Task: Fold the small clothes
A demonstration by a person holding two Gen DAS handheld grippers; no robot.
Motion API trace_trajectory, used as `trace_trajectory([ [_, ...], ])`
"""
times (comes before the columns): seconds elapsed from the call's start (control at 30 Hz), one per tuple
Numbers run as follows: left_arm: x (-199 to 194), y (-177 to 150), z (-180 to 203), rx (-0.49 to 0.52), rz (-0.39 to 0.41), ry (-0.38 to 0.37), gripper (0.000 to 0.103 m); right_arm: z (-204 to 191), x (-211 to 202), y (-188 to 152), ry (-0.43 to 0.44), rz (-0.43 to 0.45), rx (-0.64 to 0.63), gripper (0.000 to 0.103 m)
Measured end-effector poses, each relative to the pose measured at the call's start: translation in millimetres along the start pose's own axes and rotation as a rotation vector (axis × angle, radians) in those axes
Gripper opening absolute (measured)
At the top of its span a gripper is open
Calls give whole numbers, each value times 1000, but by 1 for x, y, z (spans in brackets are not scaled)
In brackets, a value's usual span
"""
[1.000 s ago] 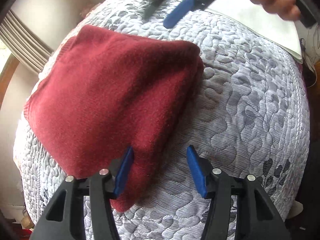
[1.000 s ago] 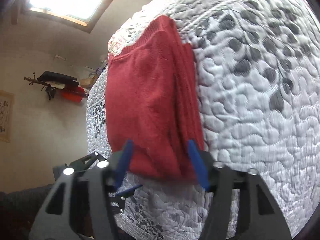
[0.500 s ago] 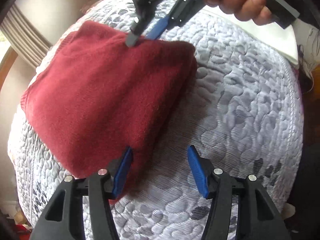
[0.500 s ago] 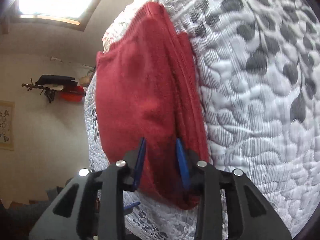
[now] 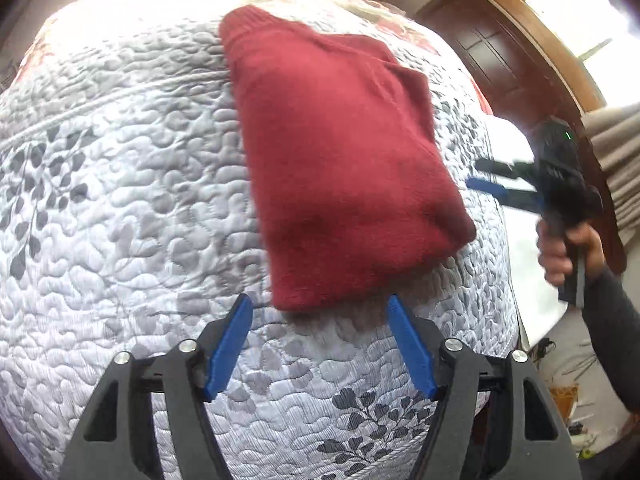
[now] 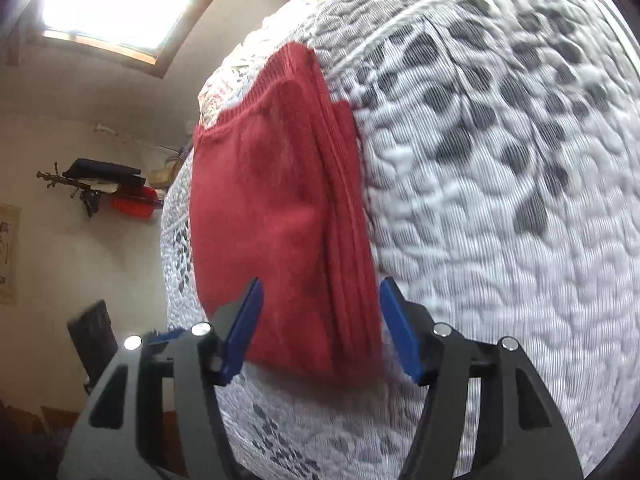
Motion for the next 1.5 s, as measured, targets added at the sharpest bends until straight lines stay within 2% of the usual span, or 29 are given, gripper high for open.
trace_trajectory([
  [0.07,3,-5,-10,-38,-6,3,70,3,1,-25,-19,-11,9,61],
  [0.17,7,-13,-16,-60,-33,6,70,2,10,-38,-4,-33,19,62],
  [0.2,9,-14,-13,-49,-40,6,70,-6,16,-38,-15,-34,2,55],
  [0.23,10,-16,-9,-35,-44,11,70,-13,22,-37,-20,-32,-17,40],
  [0.3,10,-18,-3,-12,-46,17,70,-20,28,-37,-21,-28,-8,19],
  [0.33,10,-19,-1,-11,-45,14,70,-21,28,-37,-11,-29,3,15],
  [0.43,14,-21,0,-23,-48,4,70,-9,20,-44,18,-28,61,12],
  [0.53,18,-19,-1,-28,-54,0,70,25,26,-61,78,-59,208,11],
  [0.63,17,-15,-4,-46,-51,-16,70,35,31,-63,82,-51,241,12],
  [0.7,12,-7,-6,-51,-35,-26,70,27,23,-55,109,-47,210,17],
  [0.73,9,-1,-8,-56,-24,-36,70,22,17,-50,109,-47,190,27],
  [0.83,5,17,-15,-90,1,-71,73,10,-9,-29,72,3,122,40],
  [0.9,2,30,-21,-121,29,-107,75,-1,-19,-12,44,44,65,40],
  [0.97,2,44,-29,-164,52,-144,77,-19,-12,8,46,37,-9,40],
  [1.03,6,59,-39,-240,60,-205,82,-35,8,24,88,4,-65,40],
  [1.13,21,76,-55,-360,54,-278,84,-44,44,36,111,-80,-120,39],
  [1.17,27,82,-60,-396,48,-292,84,-38,53,37,80,-101,-126,35],
  [1.23,39,88,-72,-469,37,-337,84,-16,62,38,58,-115,-87,0],
  [1.3,46,93,-81,-499,36,-357,84,2,55,43,63,-110,-48,0],
  [1.33,48,96,-83,-505,31,-373,84,5,48,45,73,-104,-31,1],
  [1.37,49,97,-87,-509,24,-392,84,6,37,46,89,-92,-20,7],
  [1.43,52,105,-91,-502,15,-429,86,8,15,52,120,-51,-2,64],
  [1.47,53,108,-95,-499,11,-446,87,14,4,52,114,-29,11,71],
  [1.5,55,111,-98,-500,6,-464,91,22,-1,54,119,-19,22,72],
])
Point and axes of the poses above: each gripper's, at about its wrist camera, not at the fingertips, and x roughly the way its jaws point, z to its right, y to its top, the point moved 3 cm from there along x, roughly the way its jaws point
